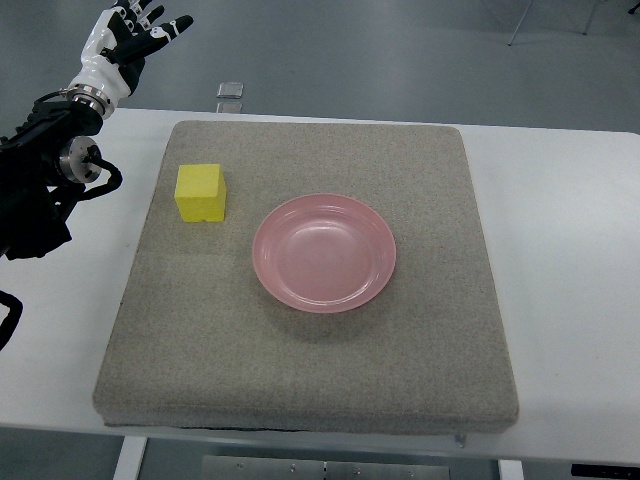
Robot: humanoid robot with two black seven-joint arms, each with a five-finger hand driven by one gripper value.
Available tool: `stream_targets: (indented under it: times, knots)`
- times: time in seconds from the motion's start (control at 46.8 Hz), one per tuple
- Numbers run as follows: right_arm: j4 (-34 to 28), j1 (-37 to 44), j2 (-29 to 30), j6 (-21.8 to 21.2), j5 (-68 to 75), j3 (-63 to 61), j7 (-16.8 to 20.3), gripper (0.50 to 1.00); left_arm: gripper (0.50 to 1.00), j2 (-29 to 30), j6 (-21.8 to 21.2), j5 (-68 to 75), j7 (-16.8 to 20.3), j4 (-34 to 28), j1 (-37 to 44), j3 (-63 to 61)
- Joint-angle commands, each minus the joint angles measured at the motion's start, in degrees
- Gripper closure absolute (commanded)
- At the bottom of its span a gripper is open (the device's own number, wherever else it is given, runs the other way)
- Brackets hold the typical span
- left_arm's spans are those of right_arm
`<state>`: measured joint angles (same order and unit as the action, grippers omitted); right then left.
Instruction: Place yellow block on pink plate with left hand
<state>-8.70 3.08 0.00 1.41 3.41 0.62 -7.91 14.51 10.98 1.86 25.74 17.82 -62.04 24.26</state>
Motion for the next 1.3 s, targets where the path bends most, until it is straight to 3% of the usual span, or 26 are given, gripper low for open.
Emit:
stream_targets:
  times: [0.0, 0.15, 1.282]
  knots:
    - [0.00, 0.00, 0.00, 0.00, 0.02, 0.00, 0.00, 0.576, 0.508, -0.01, 0.00, 0.07, 0.01, 0.02, -0.01, 0.00]
    - [0.00, 0.00, 0.00, 0.00, -0.07, 0.00, 0.00, 0.576, 0.508, 0.08, -1.75, -0.02, -0.08, 0.02, 0.08, 0.96]
    - [0.00, 0.00, 0.00, 0.00, 0.02, 0.00, 0.00, 0.576, 0.506, 0.17, -1.67, 0.95, -0.34, 0.81, -0.80, -0.18]
